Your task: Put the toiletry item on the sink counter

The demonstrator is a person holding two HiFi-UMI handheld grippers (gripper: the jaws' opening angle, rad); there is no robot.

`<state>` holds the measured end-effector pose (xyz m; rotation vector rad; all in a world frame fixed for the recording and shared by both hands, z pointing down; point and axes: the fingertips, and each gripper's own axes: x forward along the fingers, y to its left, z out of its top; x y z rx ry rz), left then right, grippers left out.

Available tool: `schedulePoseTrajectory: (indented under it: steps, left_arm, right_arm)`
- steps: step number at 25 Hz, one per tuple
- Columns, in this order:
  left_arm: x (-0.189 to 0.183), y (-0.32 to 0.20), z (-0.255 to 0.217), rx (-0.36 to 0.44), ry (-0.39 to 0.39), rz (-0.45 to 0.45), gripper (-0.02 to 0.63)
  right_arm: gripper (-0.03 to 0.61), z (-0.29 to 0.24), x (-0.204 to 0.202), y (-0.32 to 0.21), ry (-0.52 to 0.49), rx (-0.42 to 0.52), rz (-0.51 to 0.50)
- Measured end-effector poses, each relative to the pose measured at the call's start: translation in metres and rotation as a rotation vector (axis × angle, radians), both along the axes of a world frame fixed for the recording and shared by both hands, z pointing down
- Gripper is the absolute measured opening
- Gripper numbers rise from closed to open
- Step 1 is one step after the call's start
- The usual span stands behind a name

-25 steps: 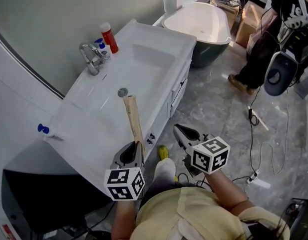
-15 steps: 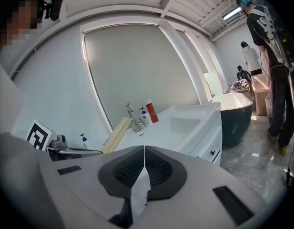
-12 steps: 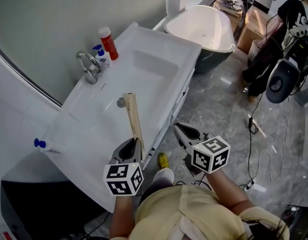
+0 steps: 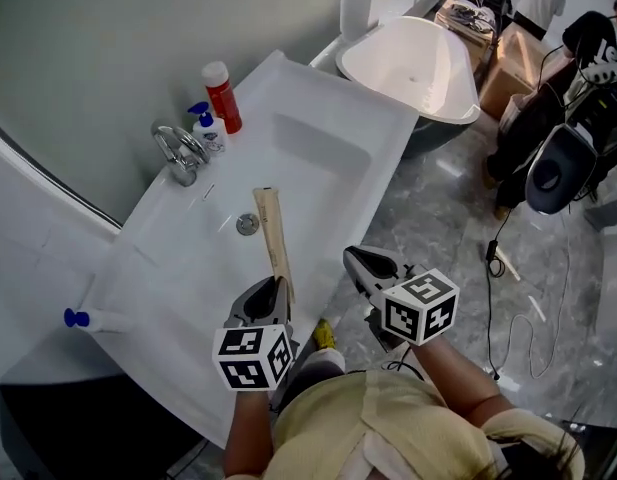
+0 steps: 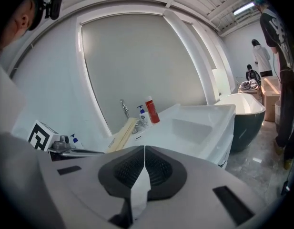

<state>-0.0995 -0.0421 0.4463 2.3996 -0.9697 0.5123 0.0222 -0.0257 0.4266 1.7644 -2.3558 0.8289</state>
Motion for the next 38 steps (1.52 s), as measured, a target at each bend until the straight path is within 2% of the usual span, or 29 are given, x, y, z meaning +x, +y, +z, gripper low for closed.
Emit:
schedulePoseTrajectory:
  steps: [11,18,25,33,38]
  left_arm:
    - [-0.007,-0.040,0.020,-0.062,0.030,-0.013,0.067]
    - [-0.003,-0.049,0.028,-0.095,0.059,0.006,0.067]
    - [0.005,-0.051,0.032,-0.098,0.040,0.011,0.067]
    - [-0.003,-0.062,0.034,-0.096,0.003,-0.086,0.067]
    - [0.009,-0.077,0.034,-0.102,-0.003,-0.151,0.067]
  right_arm:
    - [0.026,0.003,-0.007,-0.062,0.074,-0.027,-0.067]
    - [0.026,0.002,-0.002,-0.077,0.100,-0.021,-0.047]
    - [0.026,0.006,0.005,-0.090,0.102,-0.016,-0.049]
    - [0.026,0.006,0.009,-0.118,0.087,0.001,-0.121]
    - [0.026,0.007,0.026,-0.135,0.099,0.005,-0.170]
